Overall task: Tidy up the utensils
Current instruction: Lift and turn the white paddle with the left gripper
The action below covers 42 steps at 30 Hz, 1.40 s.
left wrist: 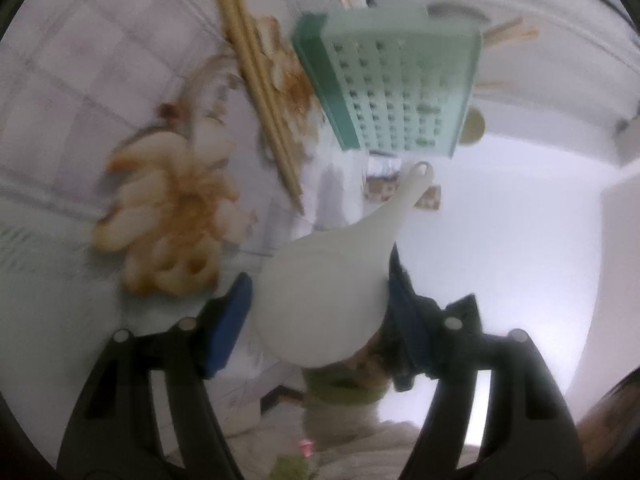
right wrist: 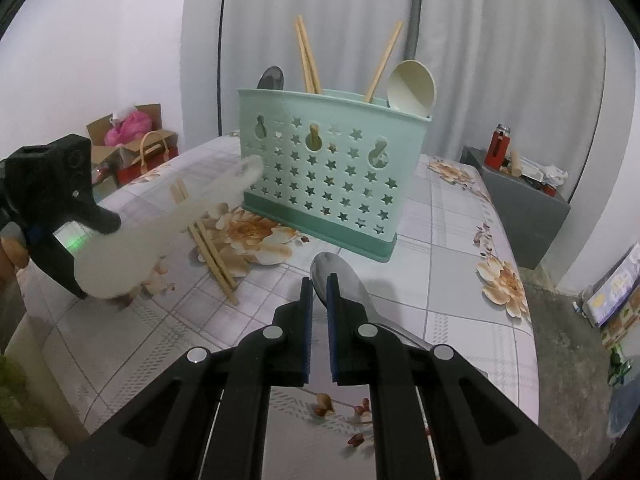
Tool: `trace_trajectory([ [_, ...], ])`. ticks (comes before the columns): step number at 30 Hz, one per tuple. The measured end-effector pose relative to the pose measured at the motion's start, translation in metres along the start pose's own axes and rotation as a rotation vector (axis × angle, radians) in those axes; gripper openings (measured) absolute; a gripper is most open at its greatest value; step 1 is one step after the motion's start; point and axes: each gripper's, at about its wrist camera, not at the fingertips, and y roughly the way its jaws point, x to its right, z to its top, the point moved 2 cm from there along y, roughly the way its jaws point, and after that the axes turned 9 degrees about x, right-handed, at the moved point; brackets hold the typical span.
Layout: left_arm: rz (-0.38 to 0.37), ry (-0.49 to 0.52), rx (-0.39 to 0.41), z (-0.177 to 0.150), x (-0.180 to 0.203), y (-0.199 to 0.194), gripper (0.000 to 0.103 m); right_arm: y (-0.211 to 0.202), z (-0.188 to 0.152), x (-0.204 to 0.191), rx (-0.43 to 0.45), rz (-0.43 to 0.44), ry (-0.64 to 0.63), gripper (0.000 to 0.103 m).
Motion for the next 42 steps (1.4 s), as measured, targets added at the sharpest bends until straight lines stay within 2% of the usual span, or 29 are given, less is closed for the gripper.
trace_trajectory([
  [2,-0.002,-0.026,0.046,0.001,-0.003,-0.013,0.066,0.0,0.001,-0.002,0.001,0.002,-0.001,0.007],
  [8,-0.033,-0.076,0.111,0.012,-0.007,-0.044,0.069,0.0,0.001,-0.008,-0.001,0.008,-0.002,0.007],
  [17,-0.056,-0.099,0.176,0.012,-0.01,-0.041,0.071,-0.002,0.005,-0.014,0.008,0.01,-0.013,0.007],
  [20,0.003,-0.03,0.238,0.007,-0.003,-0.045,0.071,-0.002,0.006,-0.015,0.009,0.012,-0.017,0.007],
  [22,0.062,0.053,0.261,0.006,0.003,-0.042,0.071,-0.002,0.006,-0.016,0.009,0.012,-0.018,0.007],
  [23,0.079,0.085,0.259,0.008,0.002,-0.042,0.071,-0.002,0.006,-0.017,0.009,0.012,-0.017,0.007],
  [27,0.22,0.251,0.26,-0.012,0.012,-0.03,0.068,-0.002,0.005,-0.017,0.009,0.012,-0.018,0.007],
  [29,0.297,0.3,0.271,-0.02,0.01,-0.024,0.062,-0.002,0.005,-0.016,0.008,0.01,-0.018,0.007],
  [30,0.323,0.319,0.28,-0.024,0.009,-0.022,0.057,-0.002,0.005,-0.017,0.008,0.009,-0.018,0.007],
  [32,0.363,0.366,0.313,-0.03,0.011,-0.019,0.053,-0.003,0.004,-0.017,0.008,0.006,-0.015,0.007],
  [38,0.391,0.375,0.341,-0.029,0.011,-0.006,0.04,-0.005,0.001,-0.014,0.01,0.001,-0.002,0.007],
  [42,0.386,0.31,0.375,-0.018,0.007,-0.002,0.029,-0.007,0.001,-0.013,0.014,-0.002,0.004,0.007],
])
